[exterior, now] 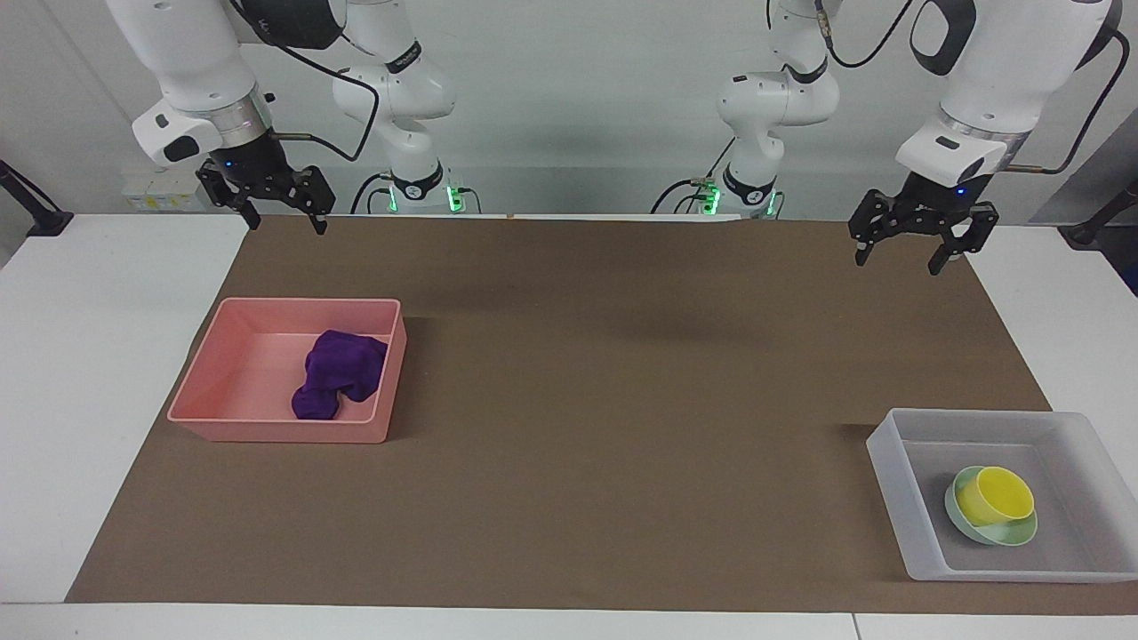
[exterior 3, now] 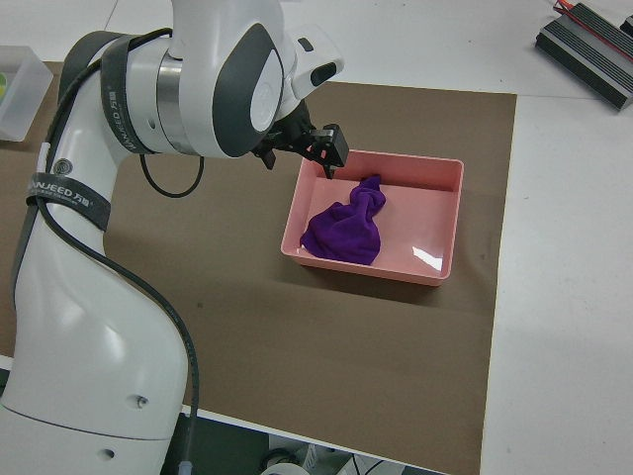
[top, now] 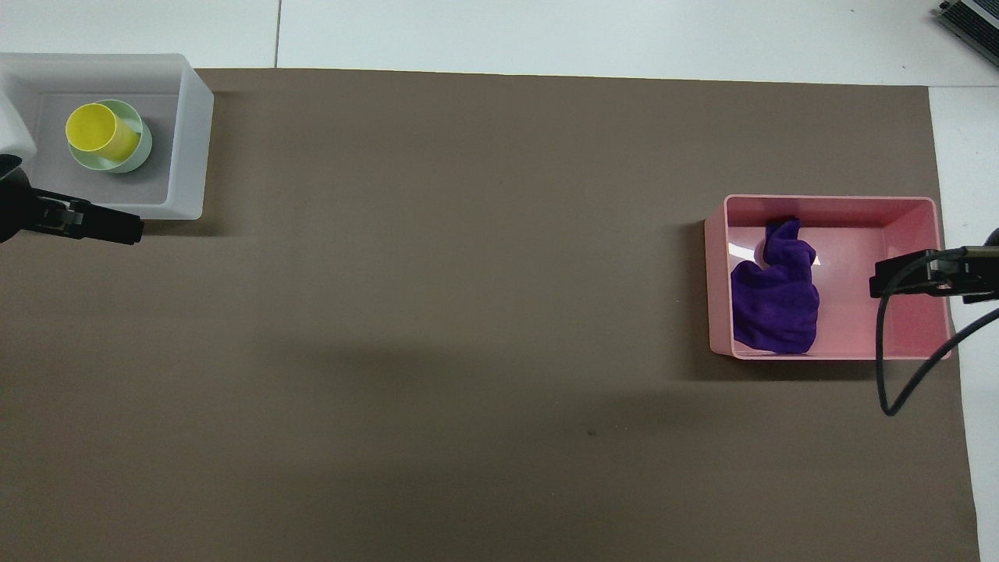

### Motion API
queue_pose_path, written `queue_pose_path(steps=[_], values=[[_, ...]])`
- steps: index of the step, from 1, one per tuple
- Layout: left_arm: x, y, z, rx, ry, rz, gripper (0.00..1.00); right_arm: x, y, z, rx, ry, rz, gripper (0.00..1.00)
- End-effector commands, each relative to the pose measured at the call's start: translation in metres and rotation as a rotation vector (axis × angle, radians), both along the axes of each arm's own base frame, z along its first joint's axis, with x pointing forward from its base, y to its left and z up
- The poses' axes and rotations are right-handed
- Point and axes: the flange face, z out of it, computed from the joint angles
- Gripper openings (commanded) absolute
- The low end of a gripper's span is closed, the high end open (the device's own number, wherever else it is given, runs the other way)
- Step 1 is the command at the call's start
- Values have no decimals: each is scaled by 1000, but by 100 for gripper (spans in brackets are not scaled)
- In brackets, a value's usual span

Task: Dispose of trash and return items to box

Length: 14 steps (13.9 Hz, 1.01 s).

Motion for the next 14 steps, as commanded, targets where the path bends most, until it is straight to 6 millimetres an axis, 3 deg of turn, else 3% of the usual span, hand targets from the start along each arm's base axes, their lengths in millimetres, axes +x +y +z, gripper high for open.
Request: queue_pose_path(steps=[1,6,14], values=[[3,5,0,-14,33,-1,100,0,1,7,-3,20,3,100],[1,3,-1,-15,53,1,100,3,1,3,-3,14,-17,100],[-6,29,-3,-14,91,54,100,1,2,0,-3,19,-18,100]])
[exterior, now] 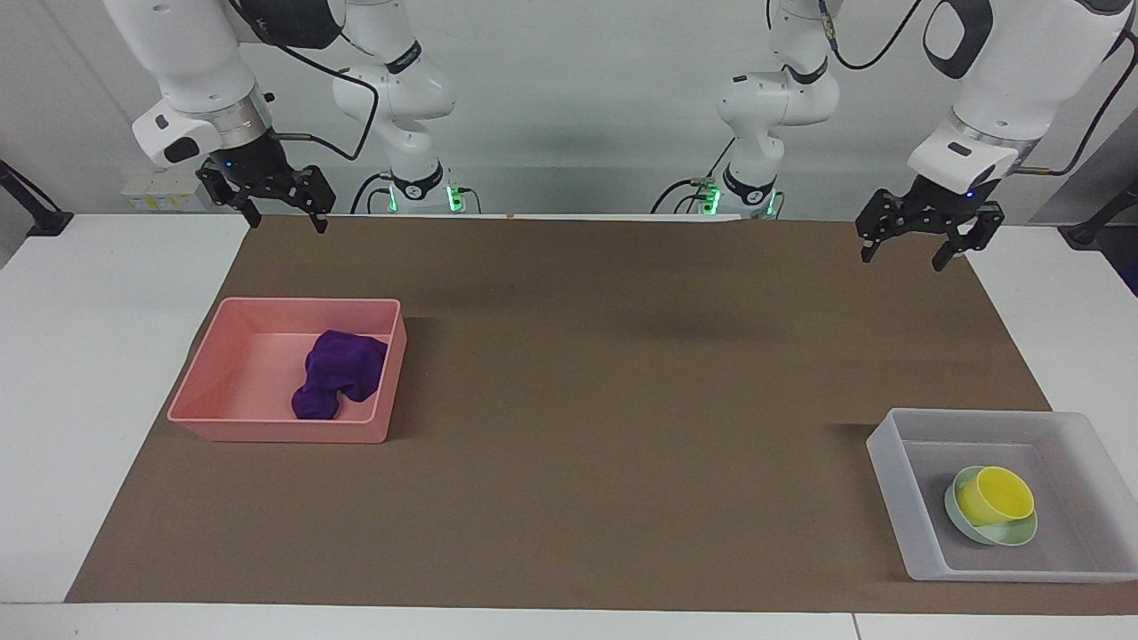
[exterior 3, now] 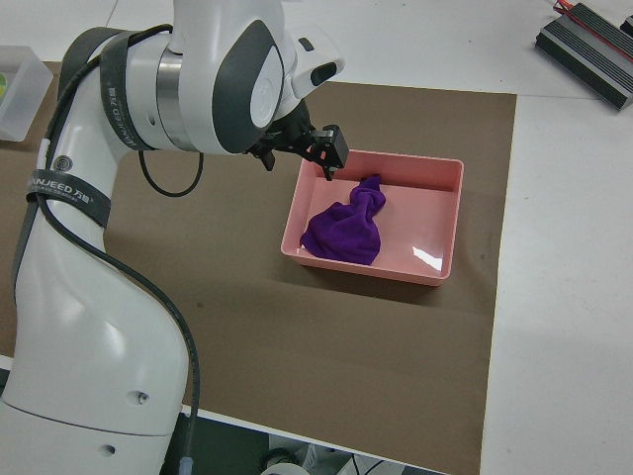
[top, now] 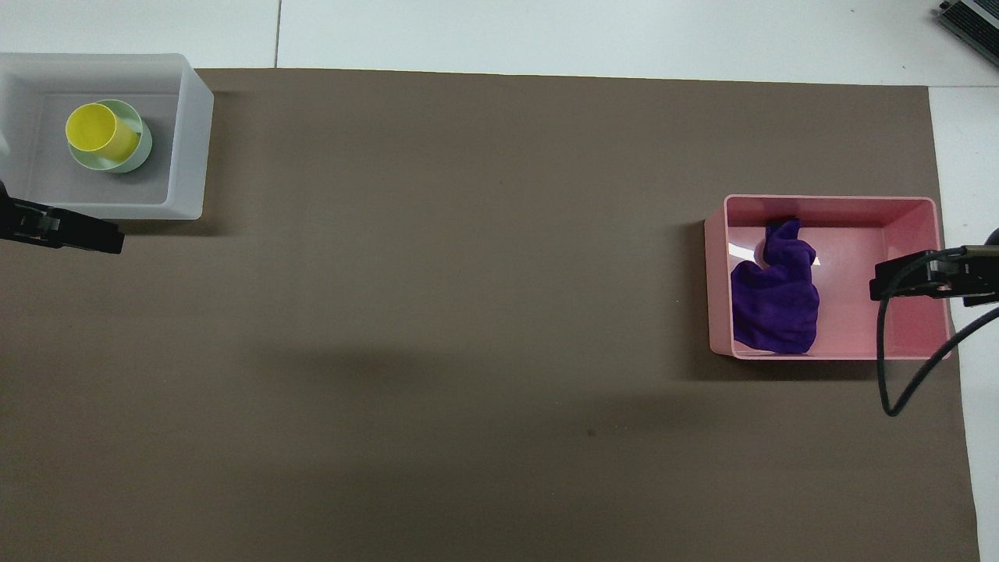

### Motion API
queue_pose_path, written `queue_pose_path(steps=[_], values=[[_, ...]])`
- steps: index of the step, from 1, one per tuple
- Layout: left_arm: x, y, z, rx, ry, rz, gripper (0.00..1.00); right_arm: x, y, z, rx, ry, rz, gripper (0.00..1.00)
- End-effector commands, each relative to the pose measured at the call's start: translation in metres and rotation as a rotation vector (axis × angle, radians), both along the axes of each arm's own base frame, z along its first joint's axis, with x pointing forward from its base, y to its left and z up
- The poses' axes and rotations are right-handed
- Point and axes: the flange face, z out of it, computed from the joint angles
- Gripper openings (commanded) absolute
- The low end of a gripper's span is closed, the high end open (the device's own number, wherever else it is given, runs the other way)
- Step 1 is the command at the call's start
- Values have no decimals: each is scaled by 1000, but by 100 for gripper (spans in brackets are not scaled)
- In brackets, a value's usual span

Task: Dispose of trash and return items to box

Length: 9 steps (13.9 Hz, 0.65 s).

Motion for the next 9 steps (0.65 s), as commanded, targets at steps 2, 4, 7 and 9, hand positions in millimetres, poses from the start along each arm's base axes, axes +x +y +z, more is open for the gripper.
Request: queue_pose_path(steps=[2,4,7,9], values=[[-6,7,6,-11,28,15,100,1,2,1,-3,-4,-13,100],[-6,3,4,-9,32,32,100,1,2,-1,-3,-1,-13,100],[-7,-2,5,-10,40,29,100,1,2,-1,-3,-1,-13,100],[-7,-2,4,-8,44,30,100,1,2,-1,-3,-2,-13,100]])
